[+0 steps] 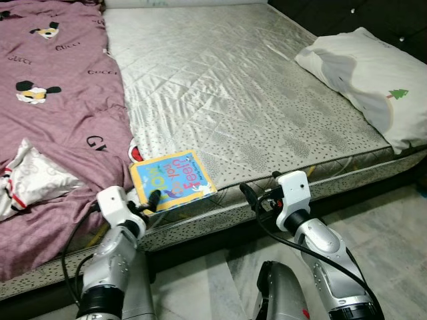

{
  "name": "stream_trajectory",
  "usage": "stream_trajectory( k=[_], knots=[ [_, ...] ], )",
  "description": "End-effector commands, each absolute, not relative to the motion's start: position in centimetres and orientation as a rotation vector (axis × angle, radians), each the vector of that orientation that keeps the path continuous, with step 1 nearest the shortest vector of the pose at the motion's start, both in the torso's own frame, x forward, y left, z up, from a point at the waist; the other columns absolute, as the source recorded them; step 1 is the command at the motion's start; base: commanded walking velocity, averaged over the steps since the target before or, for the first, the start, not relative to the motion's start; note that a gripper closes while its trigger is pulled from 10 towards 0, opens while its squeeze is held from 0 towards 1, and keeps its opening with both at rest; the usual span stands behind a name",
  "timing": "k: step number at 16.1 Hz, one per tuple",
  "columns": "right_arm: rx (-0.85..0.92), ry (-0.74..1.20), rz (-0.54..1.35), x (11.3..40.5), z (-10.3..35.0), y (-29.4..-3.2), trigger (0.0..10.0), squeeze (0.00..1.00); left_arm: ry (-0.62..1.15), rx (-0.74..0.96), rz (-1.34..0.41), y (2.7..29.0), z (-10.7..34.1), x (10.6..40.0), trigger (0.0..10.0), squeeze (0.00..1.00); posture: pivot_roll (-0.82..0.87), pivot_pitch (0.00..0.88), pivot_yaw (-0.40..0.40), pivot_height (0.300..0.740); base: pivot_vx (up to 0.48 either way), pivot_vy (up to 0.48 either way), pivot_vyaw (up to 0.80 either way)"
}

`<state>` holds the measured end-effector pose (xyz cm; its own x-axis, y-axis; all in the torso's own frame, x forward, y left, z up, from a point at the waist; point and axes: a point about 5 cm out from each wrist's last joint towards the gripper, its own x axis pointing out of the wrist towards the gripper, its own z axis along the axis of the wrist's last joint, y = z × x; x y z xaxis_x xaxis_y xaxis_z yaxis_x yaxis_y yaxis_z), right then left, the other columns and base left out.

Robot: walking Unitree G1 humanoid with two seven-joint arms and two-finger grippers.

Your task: Clean up the room

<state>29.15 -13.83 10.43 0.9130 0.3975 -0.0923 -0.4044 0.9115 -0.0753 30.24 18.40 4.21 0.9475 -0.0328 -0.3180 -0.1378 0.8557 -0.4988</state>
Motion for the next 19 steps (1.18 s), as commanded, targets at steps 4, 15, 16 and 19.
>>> stream_trajectory(
  k=[4, 15, 16, 19],
  knots=[
    [-0.107, 0.06, 0.403, 29.4, 11.6, -13.9, 10.0, 0.0, 0.431, -0.603, 0.042, 18.8, 3.3, 31.0, 10.0, 0.0, -0.04, 0.114, -0.088, 0.523, 0.0, 0.0, 0.0],
    [-0.137, 0.025, 0.353, 30.1, 12.9, -14.5, 10.0, 0.0, 0.523, -0.649, -0.202, 15.7, 3.9, 33.3, 0.0, 0.0, -0.09, 0.101, -0.089, 0.523, 0.0, 0.0, 0.0],
    [-0.138, 0.023, 0.347, 30.2, 12.9, -14.6, 10.0, 0.0, 0.512, -0.65, -0.229, 15.3, 4.2, 33.5, 0.0, 0.0, -0.09, 0.098, -0.089, 0.523, 0.0, 0.0, 0.0],
    [-0.139, 0.02, 0.345, 30.4, 13.0, -14.4, 10.0, 0.0, 0.478, -0.651, -0.264, 14.7, 4.8, 33.9, 0.0, 0.0, -0.08, 0.094, -0.086, 0.523, 0.0, 0.0, 0.0]
  ],
)
